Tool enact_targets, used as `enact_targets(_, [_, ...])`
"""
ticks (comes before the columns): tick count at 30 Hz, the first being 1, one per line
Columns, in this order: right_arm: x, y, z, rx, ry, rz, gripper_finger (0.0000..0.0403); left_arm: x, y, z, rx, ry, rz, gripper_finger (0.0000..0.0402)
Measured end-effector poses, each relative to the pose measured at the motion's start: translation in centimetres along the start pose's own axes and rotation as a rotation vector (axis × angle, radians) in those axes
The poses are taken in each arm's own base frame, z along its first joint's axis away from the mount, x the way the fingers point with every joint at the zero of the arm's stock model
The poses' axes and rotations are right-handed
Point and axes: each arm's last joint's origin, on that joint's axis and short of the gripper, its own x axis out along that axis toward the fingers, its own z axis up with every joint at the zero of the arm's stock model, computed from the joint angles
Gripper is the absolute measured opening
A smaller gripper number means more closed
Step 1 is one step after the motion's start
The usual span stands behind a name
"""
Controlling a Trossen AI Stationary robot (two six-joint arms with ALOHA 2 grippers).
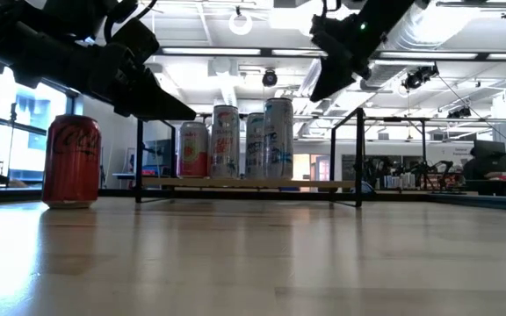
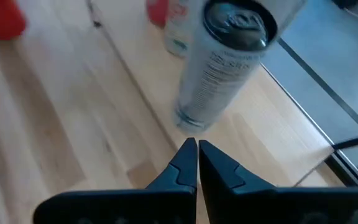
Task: Place canned beverage on shelf
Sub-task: Put the white blue soda can on the shelf aligned with the other white blue soda can
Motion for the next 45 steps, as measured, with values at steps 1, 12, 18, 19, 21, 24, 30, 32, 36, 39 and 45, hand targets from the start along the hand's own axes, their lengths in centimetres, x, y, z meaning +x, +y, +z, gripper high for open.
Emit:
enact_targets(1, [0.4, -0.1, 0.0, 0.009, 0.007, -0.01, 0.0, 0.0, 0.0, 0.0, 0.0, 0.0, 0.0, 0.0])
enact_targets(12, [4.8, -1.7, 0.8, 0.103, -0.037, -0.067, 0.0, 0.0, 0.0, 0.0, 0.001, 0.001, 0.0, 0.0])
enact_targets(18, [5.4, -2.8, 1.4, 0.134, -0.078, -0.074, 0.0, 0.0, 0.0, -0.1, 0.002, 0.007, 0.0, 0.0])
enact_targets(19, [5.5, -2.9, 1.6, 0.136, -0.088, -0.066, 0.0, 0.0, 0.0, -0.1, 0.002, 0.007, 0.0, 0.0])
enact_targets(21, [5.9, -3.0, 1.8, 0.129, -0.109, -0.05, 0.0, 0.0, 0.0, -0.1, 0.002, 0.007, 0.0, 0.0])
enact_targets(24, [6.5, -3.0, 2.0, 0.11, -0.134, -0.036, 0.0, 0.0, 0.0, -0.1, 0.002, 0.007, 0.0, 0.0])
enact_targets(30, [6.8, -3.7, 2.1, 0.087, -0.14, -0.044, 0.0, 0.0, 0.0, -0.1, 0.002, 0.007, 0.0, 0.0])
enact_targets(32, [6.4, -3.9, 2.2, 0.094, -0.139, -0.048, 0.0, 0.0, 0.0, -0.1, 0.002, 0.008, 0.0, 0.0])
enact_targets(36, [5.6, -3.5, 2.0, 0.106, -0.119, 0.011, 0.0, 0.0, 0.0, -0.1, 0.002, 0.008, 0.0, 0.0])
enact_targets(39, [5.7, -2.5, 1.7, 0.1, -0.09, 0.11, 0.0, 0.0, 0.0, -0.1, 0.002, 0.008, 0.0, 0.0])
enact_targets(45, [7.4, -0.8, 1.6, 0.078, -0.118, 0.14, 0.0, 0.0, 0.0, -0.1, -0.005, 0.009, 0.0, 0.0])
